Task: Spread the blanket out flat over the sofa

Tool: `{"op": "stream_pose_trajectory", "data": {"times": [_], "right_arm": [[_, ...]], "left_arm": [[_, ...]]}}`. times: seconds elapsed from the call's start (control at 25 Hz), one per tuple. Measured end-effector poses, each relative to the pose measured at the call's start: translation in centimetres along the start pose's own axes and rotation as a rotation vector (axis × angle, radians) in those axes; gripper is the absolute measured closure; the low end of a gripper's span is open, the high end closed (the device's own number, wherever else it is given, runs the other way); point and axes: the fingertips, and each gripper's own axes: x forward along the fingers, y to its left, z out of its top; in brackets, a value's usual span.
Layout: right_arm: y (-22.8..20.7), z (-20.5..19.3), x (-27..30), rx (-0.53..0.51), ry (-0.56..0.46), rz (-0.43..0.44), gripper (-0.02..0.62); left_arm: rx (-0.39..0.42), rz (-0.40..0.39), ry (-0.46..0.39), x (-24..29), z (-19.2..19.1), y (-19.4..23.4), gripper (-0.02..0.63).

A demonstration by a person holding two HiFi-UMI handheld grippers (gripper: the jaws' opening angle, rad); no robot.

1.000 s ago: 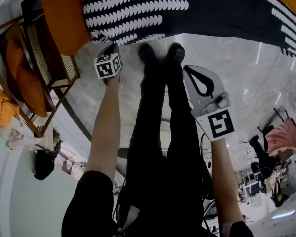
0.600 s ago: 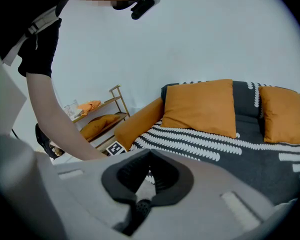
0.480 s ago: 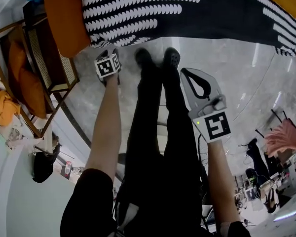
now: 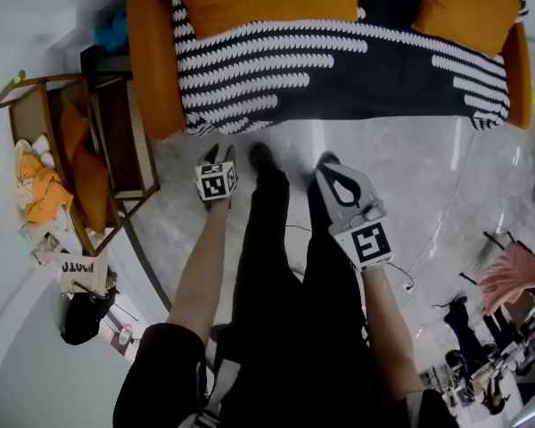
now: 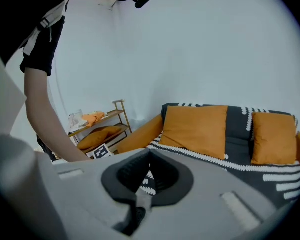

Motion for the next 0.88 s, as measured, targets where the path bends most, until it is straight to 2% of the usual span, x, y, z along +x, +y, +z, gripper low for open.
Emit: {"op": "stream_pose_trajectory", "data": {"times": [0.08,0.16,0.28,0.32,0.52,0.88], "right_arm": [[-1.0,0.9,-1.7,-0.007,-0.019,-0.012,0.592],[-2.3,1.9,-3.7,-0.024,-0.034,-0.030,0.592],[-4.4,3.3,-6.4,-0.052,-0.054,-0.062,0.592],[-4.9,3.6,-7.4,-0.052,-0.055,-0.066,0.592],[-7.0,5.3,-13.9,-0.036,-0.086,-0.066,0.594],[-11.6,10.5,-23.1,0.022,-0.254,-0.084,0.594]], "left_arm": [[0.050,-0.030,-0.038,-1.9,2.0,-3.1,0.431],[0.067,-0.051,-0.077,-3.8,4.0,-6.2,0.439],[0.042,-0.089,-0.146,-6.4,6.8,-10.7,0.469],[0.033,-0.102,-0.167,-7.5,7.4,-12.2,0.493],[0.020,-0.135,-0.267,-13.6,9.7,-19.9,0.528],[0.109,-0.237,-0.508,-24.2,16.7,-30.9,0.577]]}}
